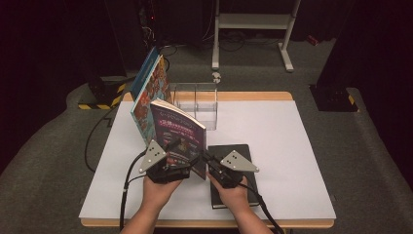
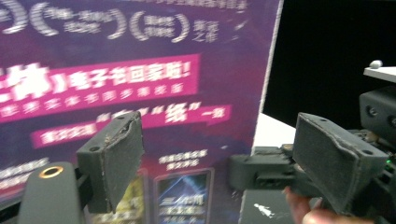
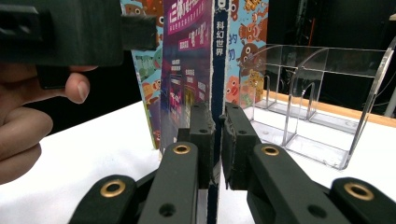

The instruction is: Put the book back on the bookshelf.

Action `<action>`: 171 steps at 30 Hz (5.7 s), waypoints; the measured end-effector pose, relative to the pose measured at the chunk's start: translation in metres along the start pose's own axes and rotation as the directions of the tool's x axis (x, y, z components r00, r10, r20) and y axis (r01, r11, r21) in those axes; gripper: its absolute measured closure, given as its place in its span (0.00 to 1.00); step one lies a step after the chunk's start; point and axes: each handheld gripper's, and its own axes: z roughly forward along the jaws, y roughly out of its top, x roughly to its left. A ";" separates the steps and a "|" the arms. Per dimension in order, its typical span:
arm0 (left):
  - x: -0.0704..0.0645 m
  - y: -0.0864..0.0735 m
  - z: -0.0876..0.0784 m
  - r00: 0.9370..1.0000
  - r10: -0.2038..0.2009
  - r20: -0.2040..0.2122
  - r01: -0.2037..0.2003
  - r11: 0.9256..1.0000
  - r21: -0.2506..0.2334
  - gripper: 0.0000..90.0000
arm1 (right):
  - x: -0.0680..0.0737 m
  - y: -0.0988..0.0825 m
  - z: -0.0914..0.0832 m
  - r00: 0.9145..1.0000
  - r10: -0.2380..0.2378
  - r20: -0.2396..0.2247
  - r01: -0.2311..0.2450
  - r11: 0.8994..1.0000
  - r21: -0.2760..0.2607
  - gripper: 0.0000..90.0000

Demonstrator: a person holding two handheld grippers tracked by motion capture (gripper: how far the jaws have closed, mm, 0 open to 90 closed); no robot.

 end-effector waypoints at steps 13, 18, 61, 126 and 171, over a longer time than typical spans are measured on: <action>-0.006 -0.003 0.015 0.999 0.005 -0.033 -0.005 1.000 0.002 0.16 | 0.003 -0.002 -0.003 1.000 -0.005 -0.028 0.005 1.000 -0.001 0.92; -0.007 -0.005 0.016 0.999 0.018 -0.046 -0.018 1.000 -0.007 0.15 | 0.005 -0.004 -0.005 0.999 -0.006 -0.039 0.006 1.000 0.001 0.91; 0.000 -0.016 0.010 0.990 0.074 -0.120 -0.072 0.997 0.024 0.29 | 0.022 -0.014 0.008 0.977 -0.036 -0.210 0.064 0.990 0.126 0.78; 0.016 -0.011 -0.026 0.965 0.188 -0.184 -0.187 0.982 0.024 0.91 | -0.042 -0.022 -0.053 0.993 -0.084 0.079 0.070 0.984 0.162 0.59; 0.035 0.013 -0.015 0.981 0.149 -0.127 -0.145 0.989 0.033 0.78 | -0.043 -0.024 -0.052 0.995 -0.061 0.079 0.047 0.985 0.169 0.58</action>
